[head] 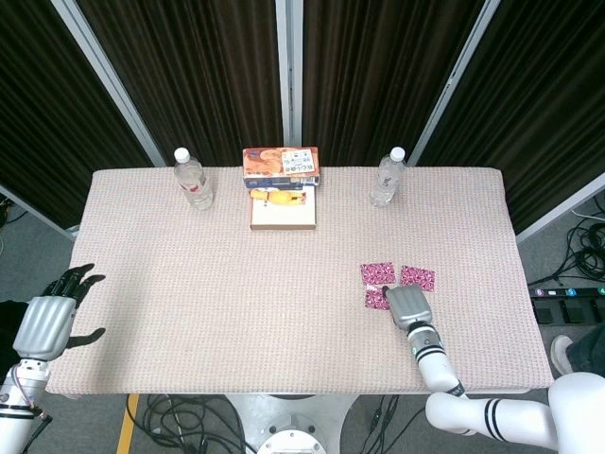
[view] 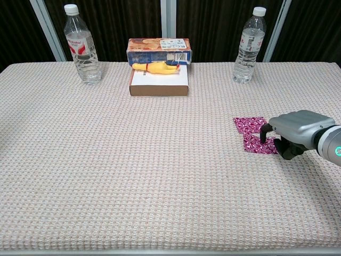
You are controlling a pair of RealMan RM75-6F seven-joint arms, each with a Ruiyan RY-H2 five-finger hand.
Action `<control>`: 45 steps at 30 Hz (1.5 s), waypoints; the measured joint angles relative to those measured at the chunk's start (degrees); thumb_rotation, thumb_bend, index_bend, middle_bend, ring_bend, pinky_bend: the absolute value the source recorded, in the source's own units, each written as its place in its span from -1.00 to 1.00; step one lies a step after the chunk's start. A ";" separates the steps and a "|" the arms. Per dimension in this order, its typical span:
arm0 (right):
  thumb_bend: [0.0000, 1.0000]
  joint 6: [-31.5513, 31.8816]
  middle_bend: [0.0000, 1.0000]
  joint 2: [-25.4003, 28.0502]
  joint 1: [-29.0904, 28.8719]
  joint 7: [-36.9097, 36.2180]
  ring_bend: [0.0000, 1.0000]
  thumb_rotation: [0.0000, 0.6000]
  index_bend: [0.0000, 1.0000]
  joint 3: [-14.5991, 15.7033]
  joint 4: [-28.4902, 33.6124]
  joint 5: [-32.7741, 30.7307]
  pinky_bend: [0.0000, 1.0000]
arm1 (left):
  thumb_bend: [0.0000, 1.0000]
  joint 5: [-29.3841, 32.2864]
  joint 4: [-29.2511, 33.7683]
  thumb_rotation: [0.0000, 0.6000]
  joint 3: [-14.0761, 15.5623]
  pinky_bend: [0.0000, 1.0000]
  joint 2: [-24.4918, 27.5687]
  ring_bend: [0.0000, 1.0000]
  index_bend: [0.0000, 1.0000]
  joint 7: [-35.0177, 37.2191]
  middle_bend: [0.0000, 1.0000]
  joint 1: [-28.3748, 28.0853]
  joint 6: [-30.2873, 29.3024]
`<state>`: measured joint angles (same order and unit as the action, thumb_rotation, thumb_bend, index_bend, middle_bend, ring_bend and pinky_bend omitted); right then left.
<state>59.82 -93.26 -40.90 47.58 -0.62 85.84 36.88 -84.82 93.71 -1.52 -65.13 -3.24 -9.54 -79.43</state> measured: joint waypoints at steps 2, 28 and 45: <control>0.45 0.39 1.00 0.19 0.07 0.07 1.00 1.00 -0.33 0.03 0.66 0.33 1.00 | -0.89 -0.03 0.02 1.00 0.01 -0.47 0.00 -0.73 -0.48 0.02 -0.56 -0.01 0.01; -1.00 1.94 1.00 0.90 -4.74 0.91 1.00 0.83 -0.28 -5.08 -4.53 11.32 1.00 | -0.89 0.02 -0.05 1.00 -0.11 -0.48 0.22 -0.74 -0.48 0.80 -0.56 0.04 -0.13; -1.00 -4.08 1.00 -5.55 -7.75 4.51 1.00 0.72 -0.32 -7.03 -15.59 3.82 1.00 | -0.89 -0.14 -0.25 1.00 0.06 -0.47 0.28 -0.74 -0.48 1.35 -0.56 0.08 -0.03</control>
<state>55.74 -98.81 -48.65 52.09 -7.66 70.25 40.70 -84.96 93.45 -1.46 -64.85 -1.88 -9.47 -79.46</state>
